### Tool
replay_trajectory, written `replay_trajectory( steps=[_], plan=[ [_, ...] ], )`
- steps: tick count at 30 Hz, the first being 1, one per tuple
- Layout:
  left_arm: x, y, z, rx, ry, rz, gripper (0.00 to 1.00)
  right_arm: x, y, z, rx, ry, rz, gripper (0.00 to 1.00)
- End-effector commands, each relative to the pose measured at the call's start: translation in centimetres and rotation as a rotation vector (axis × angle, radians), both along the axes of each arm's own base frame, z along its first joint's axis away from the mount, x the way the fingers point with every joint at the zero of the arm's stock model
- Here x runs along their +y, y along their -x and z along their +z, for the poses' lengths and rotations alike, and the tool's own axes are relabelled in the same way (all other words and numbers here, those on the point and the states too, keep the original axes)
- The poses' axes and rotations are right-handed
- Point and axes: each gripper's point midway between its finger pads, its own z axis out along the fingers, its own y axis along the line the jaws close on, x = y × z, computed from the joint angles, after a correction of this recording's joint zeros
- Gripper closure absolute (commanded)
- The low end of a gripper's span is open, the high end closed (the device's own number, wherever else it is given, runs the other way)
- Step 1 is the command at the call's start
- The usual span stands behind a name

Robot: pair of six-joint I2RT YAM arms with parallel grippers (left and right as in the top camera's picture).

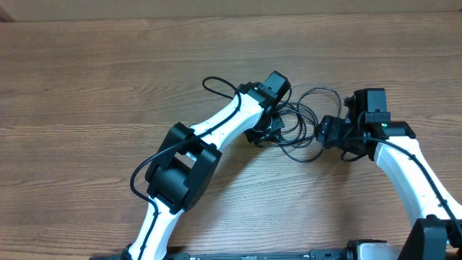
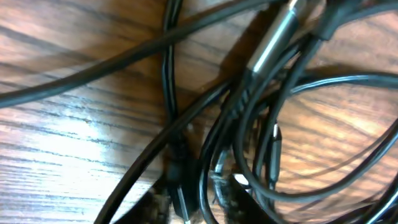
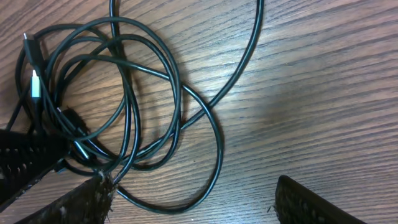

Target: Untangle cables

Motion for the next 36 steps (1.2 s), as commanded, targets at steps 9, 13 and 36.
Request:
replay_trajectory(
  steps=[9, 13, 36],
  plan=[
    [4.1, -1.6, 1.9, -0.051, -0.119, -0.187, 0.96, 0.1, -0.7, 0.9, -0.026, -0.008, 0.001, 0.19],
    [4.5, -3.2, 8.1, -0.148, -0.006, -0.272, 0.96, 1.6, -1.1, 1.4, -0.047, -0.094, 0.037, 0.19],
    [0.3, 4.4, 32.6, -0.61, 0.66, -0.735, 0.96, 8.9, -6.4, 7.3, -0.394, -0.306, 0.269, 0.3]
  ],
)
